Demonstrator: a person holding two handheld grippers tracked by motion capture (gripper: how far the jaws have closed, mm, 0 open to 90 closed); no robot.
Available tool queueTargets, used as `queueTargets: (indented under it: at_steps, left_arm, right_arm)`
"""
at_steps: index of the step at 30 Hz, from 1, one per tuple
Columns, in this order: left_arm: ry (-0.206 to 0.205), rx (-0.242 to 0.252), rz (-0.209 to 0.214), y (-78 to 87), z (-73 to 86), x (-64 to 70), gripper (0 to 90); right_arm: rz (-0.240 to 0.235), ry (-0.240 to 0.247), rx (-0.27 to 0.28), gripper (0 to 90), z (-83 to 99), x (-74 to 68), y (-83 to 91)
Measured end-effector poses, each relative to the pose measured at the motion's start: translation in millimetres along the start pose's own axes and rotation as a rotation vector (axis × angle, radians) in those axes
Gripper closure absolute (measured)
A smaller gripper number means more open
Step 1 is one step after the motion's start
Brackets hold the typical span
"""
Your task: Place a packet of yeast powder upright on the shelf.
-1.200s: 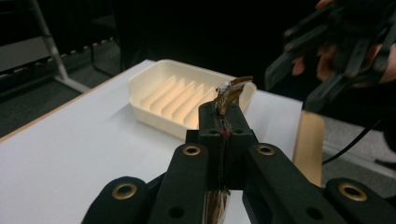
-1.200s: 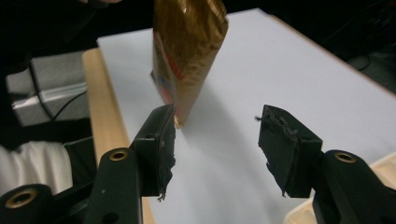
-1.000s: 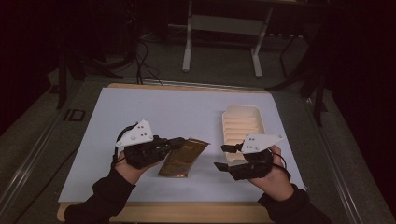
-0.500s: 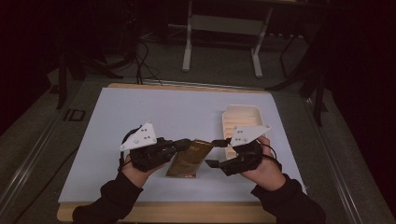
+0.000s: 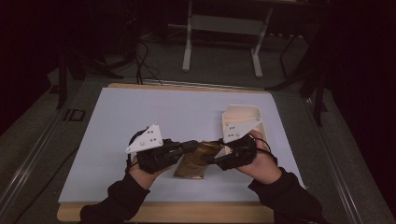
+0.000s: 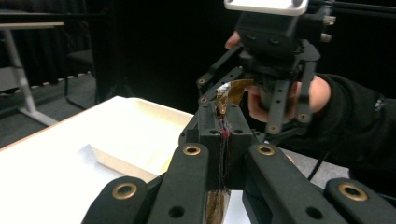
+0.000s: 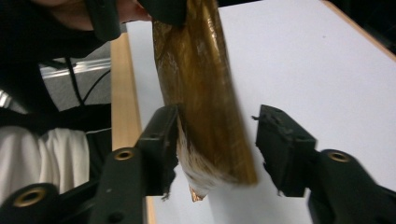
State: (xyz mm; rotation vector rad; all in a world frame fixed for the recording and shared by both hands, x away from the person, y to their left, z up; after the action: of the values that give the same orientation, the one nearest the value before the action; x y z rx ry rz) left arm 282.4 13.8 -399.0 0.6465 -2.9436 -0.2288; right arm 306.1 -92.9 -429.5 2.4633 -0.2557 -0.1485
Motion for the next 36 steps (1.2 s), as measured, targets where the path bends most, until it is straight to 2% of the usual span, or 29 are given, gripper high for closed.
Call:
queueTargets:
  at_steps: [2,4,6,11,15,16,17,18,19,20,21,22,23,26,27,32,34,36]
  left_arm:
    - [-0.001,-0.002,0.004,-0.6,0.1,0.6,89.6]
    - [-0.009,-0.002,0.008,-1.7,0.6,1.9,89.6]
    - [-0.017,-0.008,0.008,-2.6,1.3,2.6,89.5]
    - [-0.020,-0.020,0.008,-4.6,4.5,1.4,89.1]
    - [-0.042,-0.028,0.031,-5.2,4.9,3.6,87.2]
    - [-0.046,-0.022,0.030,-5.1,4.1,3.5,80.3]
    - [-0.043,-0.019,0.035,-5.0,3.1,3.9,80.3]
    - [-0.062,-0.007,0.026,-4.1,0.5,3.9,72.4]
    - [-0.062,-0.007,0.026,-4.1,0.5,3.9,64.7]
    - [-0.067,0.001,0.023,-3.1,-1.2,4.1,64.7]
    - [-0.065,0.007,0.025,-2.0,-2.5,4.4,58.5]
    - [-0.064,0.012,0.026,-1.5,-3.1,4.3,48.4]
    - [-0.069,0.013,0.025,-1.1,-3.3,3.8,48.4]
    - [-0.082,-0.011,0.010,0.1,-0.4,1.7,31.5]
    - [-0.098,-0.030,0.001,-0.5,3.3,0.4,26.4]
    - [-0.073,-0.052,0.007,-1.1,11.3,-1.3,16.4]
    - [-0.063,-0.056,0.016,1.9,16.0,-1.8,15.3]
    - [-0.059,-0.057,0.023,3.1,17.3,-1.3,15.0]
  right_arm:
    - [-0.031,0.013,-0.002,57.6,0.2,-1.6,0.1]
    - [-0.035,0.015,-0.010,60.1,0.8,-1.6,-0.1]
    - [-0.047,0.040,-0.021,71.2,1.9,-2.5,-0.7]
    - [-0.067,0.056,-0.052,74.7,4.8,-4.0,-1.5]
    - [-0.076,0.061,-0.063,75.1,6.2,-4.1,-0.2]
    - [-0.078,0.065,-0.064,75.4,6.3,-4.2,1.1]
    - [-0.078,0.065,-0.064,75.4,6.3,-4.2,1.1]
    - [-0.063,0.072,-0.064,75.5,6.2,-2.7,2.4]
    - [-0.063,0.072,-0.064,75.5,6.2,-2.7,2.4]
    - [-0.060,0.072,-0.062,75.5,5.9,-1.9,3.3]
    - [-0.059,0.070,-0.055,75.5,5.2,-1.1,4.8]
    - [-0.063,0.063,-0.046,75.6,4.1,-0.2,8.0]
    - [-0.063,0.063,-0.046,75.6,4.1,-0.2,8.0]
    - [-0.044,0.067,-0.037,75.6,1.8,3.8,16.9]
    - [-0.043,0.071,-0.035,75.6,1.0,4.4,19.4]
    - [-0.021,0.082,-0.019,75.6,-2.8,8.3,29.7]
    - [0.010,0.091,-0.011,75.6,-5.3,15.0,39.1]
    - [0.017,0.092,-0.006,75.5,-6.1,17.6,43.0]
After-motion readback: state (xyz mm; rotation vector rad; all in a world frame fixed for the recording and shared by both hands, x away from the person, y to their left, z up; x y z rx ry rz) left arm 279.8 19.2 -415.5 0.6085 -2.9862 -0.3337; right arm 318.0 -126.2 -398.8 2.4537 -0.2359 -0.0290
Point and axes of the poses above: each handheld gripper's, and its own axes: y roughly backward along the jaws, z roughly out of its underside, x roughly to its right, the point moved 9 cm from there along -y, roughly forward along the jaws, and after that the axes turned 1 degree about -y, right-handed, at the moved point
